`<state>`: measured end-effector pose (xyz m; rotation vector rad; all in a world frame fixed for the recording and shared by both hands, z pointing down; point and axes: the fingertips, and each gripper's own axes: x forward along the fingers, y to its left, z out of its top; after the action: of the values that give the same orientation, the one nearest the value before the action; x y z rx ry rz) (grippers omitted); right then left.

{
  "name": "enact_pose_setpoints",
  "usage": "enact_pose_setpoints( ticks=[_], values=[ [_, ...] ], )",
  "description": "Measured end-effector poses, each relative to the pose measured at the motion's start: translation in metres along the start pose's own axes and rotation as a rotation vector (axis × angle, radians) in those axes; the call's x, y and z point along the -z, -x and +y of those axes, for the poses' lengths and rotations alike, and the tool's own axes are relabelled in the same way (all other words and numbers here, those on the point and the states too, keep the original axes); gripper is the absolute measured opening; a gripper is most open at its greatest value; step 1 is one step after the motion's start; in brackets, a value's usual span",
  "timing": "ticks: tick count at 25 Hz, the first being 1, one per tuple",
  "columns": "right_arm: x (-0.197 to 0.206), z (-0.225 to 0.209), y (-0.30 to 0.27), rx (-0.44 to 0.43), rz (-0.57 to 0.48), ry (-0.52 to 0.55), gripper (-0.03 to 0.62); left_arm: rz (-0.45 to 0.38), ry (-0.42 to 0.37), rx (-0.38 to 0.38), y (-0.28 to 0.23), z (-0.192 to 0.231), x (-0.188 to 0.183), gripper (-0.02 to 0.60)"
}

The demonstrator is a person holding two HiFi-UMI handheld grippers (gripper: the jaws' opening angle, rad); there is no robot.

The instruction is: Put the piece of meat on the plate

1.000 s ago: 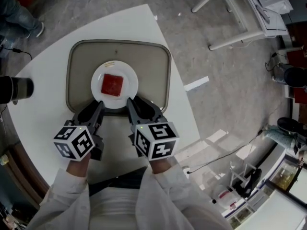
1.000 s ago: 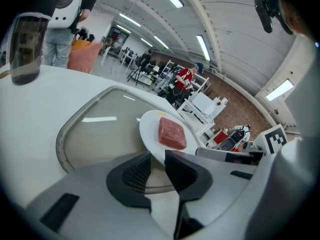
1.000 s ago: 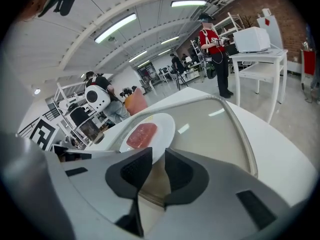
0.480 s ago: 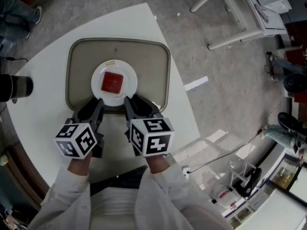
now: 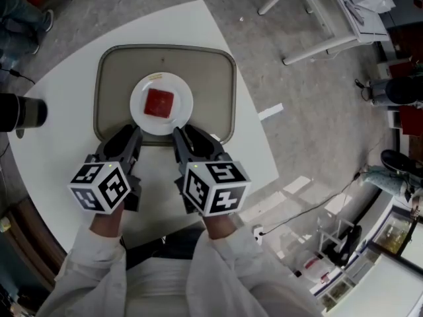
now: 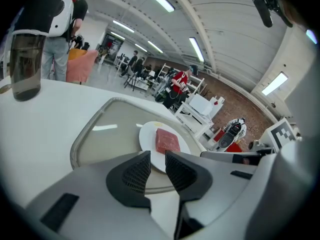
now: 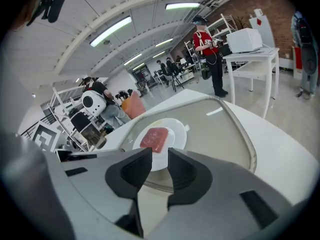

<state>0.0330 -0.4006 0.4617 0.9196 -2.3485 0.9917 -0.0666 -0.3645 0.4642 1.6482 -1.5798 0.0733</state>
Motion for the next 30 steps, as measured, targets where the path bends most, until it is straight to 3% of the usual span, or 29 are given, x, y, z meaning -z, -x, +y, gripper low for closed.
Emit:
enact_pose_setpoints(
  ticks=[10,18,24,30],
  values=[
    [0.010,0.066,0.044,0.000,-0.129,0.047,0.086,-0.053,-0.075,0.105,0.077,-0.005,-0.001,0.075],
    [0.038,0.157,0.096,-0.075,-0.241,0.195,0.066,-0.082,-0.132,0.218,0.168,-0.006,0.016,0.074],
    [0.065,0.209,0.136,-0.134,-0.333,0.241,0.035,-0.119,-0.195,0.298,0.228,-0.015,0.030,0.072],
    [0.103,0.244,0.168,-0.080,-0.340,0.270,0.029,-0.147,-0.254,0.363,0.283,-0.020,0.050,0.029]
  ],
)
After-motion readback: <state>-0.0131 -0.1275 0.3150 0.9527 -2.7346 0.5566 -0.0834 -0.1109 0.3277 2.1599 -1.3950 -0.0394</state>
